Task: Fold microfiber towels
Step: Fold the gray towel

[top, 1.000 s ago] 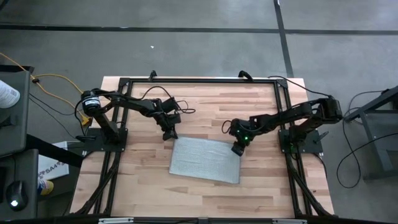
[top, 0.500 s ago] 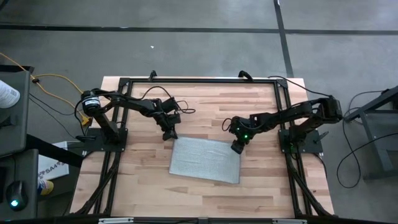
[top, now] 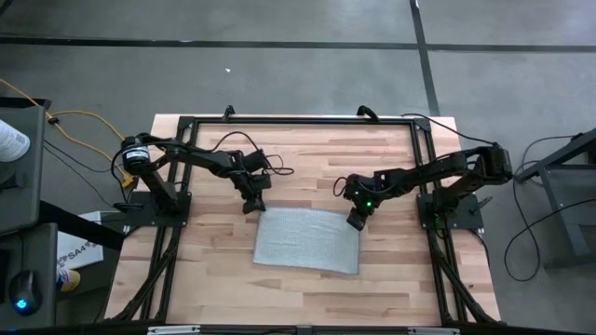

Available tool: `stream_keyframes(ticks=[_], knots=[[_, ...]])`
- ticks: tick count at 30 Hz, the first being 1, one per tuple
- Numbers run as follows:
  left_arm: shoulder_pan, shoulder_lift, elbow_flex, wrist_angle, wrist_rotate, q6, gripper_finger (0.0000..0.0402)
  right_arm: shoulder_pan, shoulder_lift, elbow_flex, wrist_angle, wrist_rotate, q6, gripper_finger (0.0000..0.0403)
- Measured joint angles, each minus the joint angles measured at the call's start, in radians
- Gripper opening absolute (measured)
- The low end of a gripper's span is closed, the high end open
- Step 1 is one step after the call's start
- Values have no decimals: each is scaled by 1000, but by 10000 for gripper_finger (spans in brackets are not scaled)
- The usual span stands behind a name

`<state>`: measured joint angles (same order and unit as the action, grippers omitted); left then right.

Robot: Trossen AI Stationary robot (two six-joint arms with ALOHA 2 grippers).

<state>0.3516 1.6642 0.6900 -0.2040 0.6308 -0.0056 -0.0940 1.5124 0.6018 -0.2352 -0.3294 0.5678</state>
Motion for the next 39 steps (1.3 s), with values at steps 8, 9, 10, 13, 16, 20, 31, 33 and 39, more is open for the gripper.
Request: stream_keyframes(ticks=[8,9,10,13,16,20,31,33,39], knots=[[-26,-3,0,-1,-18,-3,2,0,-2,0,1,41,-46,5],[-26,-8,0,-4,-23,-3,2,0,-4,0,1,50,-49,5],[-27,-13,0,-5,-33,-3,2,0,-6,0,1,61,-50,5],[-28,-45,-2,-32,-81,-2,2,0,-20,0,-2,72,-54,4],[-27,-86,-3,-74,-140,1,1,3,-48,0,-11,88,-65,4],[-34,-142,-3,-126,-244,0,1,19,-108,1,-40,151,-72,4],[-255,-190,-2,-136,-481,-98,0,158,-164,1,-87,239,-39,4],[-311,-190,-2,-135,-540,-130,0,191,-164,1,-82,279,-22,3],[-472,-211,-1,-141,-711,-233,0,285,-164,1,-78,340,12,3]])
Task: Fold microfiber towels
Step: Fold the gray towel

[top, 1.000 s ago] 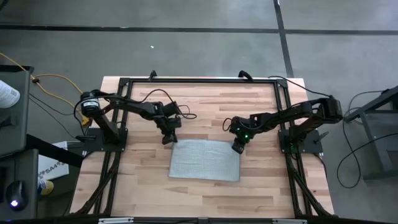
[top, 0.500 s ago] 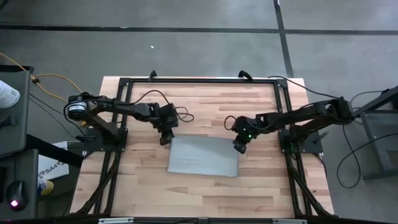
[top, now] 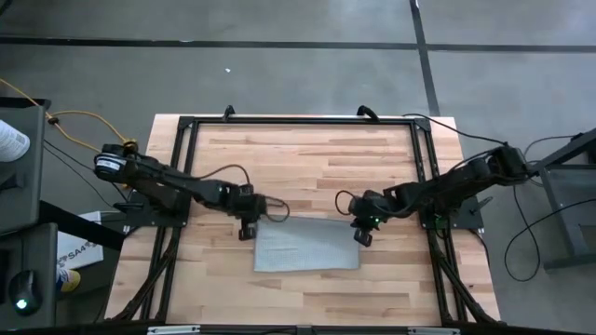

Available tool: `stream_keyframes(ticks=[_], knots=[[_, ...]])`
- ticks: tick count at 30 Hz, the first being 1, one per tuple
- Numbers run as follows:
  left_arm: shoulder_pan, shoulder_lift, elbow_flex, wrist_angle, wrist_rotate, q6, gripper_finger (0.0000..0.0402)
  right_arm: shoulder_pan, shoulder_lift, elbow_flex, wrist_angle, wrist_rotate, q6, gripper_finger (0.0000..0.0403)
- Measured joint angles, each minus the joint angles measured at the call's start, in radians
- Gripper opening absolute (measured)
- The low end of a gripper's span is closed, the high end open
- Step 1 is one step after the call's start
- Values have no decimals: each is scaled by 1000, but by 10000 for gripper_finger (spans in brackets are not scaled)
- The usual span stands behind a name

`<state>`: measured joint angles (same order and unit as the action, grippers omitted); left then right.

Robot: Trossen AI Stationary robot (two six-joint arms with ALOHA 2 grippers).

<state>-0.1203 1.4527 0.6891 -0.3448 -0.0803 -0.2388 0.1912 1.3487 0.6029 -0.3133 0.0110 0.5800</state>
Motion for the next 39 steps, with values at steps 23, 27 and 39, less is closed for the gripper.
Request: stream_keyframes(ticks=[23,27,39], knots=[[-432,-38,-2,192,-318,-198,0,225,0,-2,88,173,18,3],[-467,-38,-2,213,-318,-234,0,258,0,-2,86,176,37,3],[-524,-38,-1,213,-324,-301,0,364,0,-1,73,237,105,3]])
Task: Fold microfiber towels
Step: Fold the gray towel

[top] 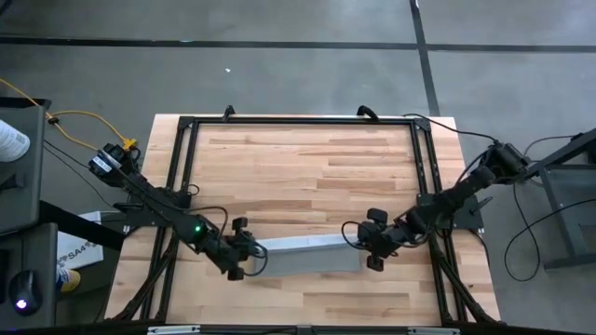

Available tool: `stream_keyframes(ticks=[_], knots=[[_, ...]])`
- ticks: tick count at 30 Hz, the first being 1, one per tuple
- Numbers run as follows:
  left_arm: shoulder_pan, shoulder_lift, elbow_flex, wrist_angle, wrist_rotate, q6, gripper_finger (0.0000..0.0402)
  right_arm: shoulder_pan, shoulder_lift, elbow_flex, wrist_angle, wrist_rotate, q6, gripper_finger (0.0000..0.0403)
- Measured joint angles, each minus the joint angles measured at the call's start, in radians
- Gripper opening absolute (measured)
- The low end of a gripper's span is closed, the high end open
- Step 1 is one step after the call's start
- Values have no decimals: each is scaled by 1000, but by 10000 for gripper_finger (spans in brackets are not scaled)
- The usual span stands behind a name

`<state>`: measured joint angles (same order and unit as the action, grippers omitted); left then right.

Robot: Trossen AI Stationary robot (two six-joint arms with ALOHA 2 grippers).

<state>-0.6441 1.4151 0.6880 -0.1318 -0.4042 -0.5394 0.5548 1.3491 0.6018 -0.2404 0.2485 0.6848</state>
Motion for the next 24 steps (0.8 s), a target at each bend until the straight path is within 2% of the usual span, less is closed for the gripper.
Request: stream_keyframes(ticks=[15,24], knots=[[2,20,1,47,77,-68,0,49,0,1,17,3,71,3],[2,75,1,94,138,-118,0,47,0,1,44,-60,98,3]])
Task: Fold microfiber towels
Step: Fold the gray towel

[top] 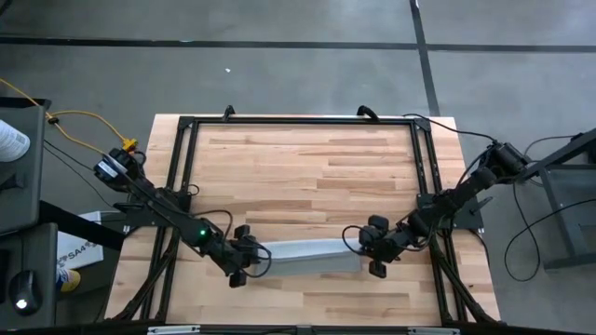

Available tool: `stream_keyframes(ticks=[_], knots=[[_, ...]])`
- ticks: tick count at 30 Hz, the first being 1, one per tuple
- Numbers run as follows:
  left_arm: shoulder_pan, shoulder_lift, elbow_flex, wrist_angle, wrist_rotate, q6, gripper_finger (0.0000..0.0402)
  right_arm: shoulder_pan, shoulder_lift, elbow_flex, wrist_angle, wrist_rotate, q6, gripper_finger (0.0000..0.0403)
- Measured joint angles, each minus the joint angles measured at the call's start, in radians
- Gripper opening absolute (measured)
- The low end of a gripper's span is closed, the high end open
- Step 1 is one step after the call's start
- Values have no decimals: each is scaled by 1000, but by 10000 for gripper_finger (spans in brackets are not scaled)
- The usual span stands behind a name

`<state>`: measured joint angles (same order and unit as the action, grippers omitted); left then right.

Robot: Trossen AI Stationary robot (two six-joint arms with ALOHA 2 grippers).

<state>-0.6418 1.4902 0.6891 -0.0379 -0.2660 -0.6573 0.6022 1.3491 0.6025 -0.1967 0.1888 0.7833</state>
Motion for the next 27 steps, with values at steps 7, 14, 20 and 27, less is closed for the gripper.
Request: stream_keyframes(ticks=[7,14,20,27], knots=[[1,19,0,36,25,-1,0,0,0,0,7,-43,20,3],[1,18,0,35,23,-2,0,0,7,0,5,-41,19,3],[1,55,1,5,-28,25,0,34,82,0,29,18,-52,3],[0,89,0,-3,-39,51,0,79,136,-2,112,63,-89,3]])
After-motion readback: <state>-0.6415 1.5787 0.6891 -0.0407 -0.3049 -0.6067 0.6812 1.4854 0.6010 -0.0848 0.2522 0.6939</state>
